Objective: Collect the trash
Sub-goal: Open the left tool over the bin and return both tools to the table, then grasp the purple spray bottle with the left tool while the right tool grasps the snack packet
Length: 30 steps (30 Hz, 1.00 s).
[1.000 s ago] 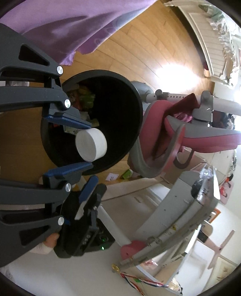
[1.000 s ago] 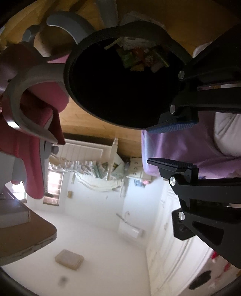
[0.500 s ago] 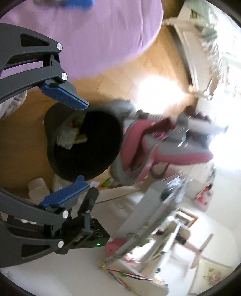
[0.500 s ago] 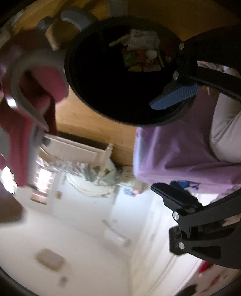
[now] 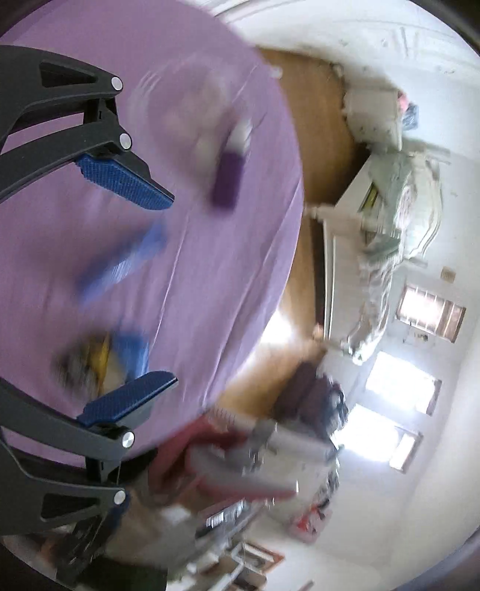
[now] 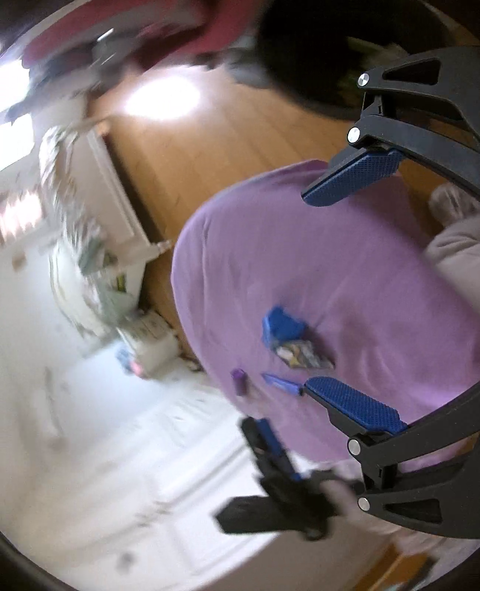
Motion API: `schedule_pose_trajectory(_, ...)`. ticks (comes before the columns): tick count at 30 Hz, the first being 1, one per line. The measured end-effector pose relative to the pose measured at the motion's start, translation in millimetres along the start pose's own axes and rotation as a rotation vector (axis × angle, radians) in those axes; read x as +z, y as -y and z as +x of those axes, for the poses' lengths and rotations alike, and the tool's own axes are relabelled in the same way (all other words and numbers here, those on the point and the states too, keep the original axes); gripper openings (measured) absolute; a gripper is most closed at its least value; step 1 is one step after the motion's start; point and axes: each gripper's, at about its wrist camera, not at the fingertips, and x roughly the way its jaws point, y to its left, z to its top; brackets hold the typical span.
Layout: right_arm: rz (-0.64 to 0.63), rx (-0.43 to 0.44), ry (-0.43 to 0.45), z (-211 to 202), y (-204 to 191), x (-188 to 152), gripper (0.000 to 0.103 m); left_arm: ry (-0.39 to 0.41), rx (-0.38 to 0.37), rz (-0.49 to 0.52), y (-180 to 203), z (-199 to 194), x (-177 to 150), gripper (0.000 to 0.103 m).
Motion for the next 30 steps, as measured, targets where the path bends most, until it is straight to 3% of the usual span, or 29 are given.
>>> schedule_pose_trajectory(2,-0.102,-0.021,-0.038,20,-30,4,0.092,-0.003,0.039,0.116,-15,10,17,0.088)
schedule_pose_trajectory(6,-0.235,-0.037,-0.107,54,-67,2,0.092,-0.077,0.103,0.451,-24,44,35,0.088)
schedule_pose_trajectory(9,-0.256,-0.031,-0.162,78,-78,-2,0.092,-0.135,0.094,0.644,-28,65,40,0.088)
schedule_pose_trajectory(12,-0.228,-0.033,-0.217,101,-76,-5,0.088,-0.171,0.072,0.743,-34,82,44,0.088)
schedule_pose_trajectory(14,-0.169,-0.021,-0.245,112,-68,-4,0.080,-0.200,0.070,0.770,-43,94,43,0.088)
schedule_pose_trajectory(16,-0.107,0.000,-0.251,117,-56,-5,0.071,-0.246,0.023,0.772,-48,103,43,0.087)
schedule_pose_trajectory(19,-0.035,0.024,-0.238,120,-44,-3,0.062,-0.273,-0.051,0.728,-57,108,45,0.072)
schedule_pose_trajectory(21,0.000,0.038,-0.229,120,-37,-1,0.052,-0.268,-0.048,0.703,-58,106,43,0.053)
schedule_pose_trajectory(24,0.032,0.065,-0.231,123,-32,1,0.037,-0.258,-0.026,0.671,-56,100,38,0.040)
schedule_pose_trajectory(28,0.006,0.080,-0.232,124,-40,1,0.017,-0.264,-0.027,0.616,-54,88,31,0.028)
schedule_pose_trajectory(30,0.016,0.101,-0.223,122,-41,2,0.013,-0.268,-0.044,0.579,-55,83,27,0.027)
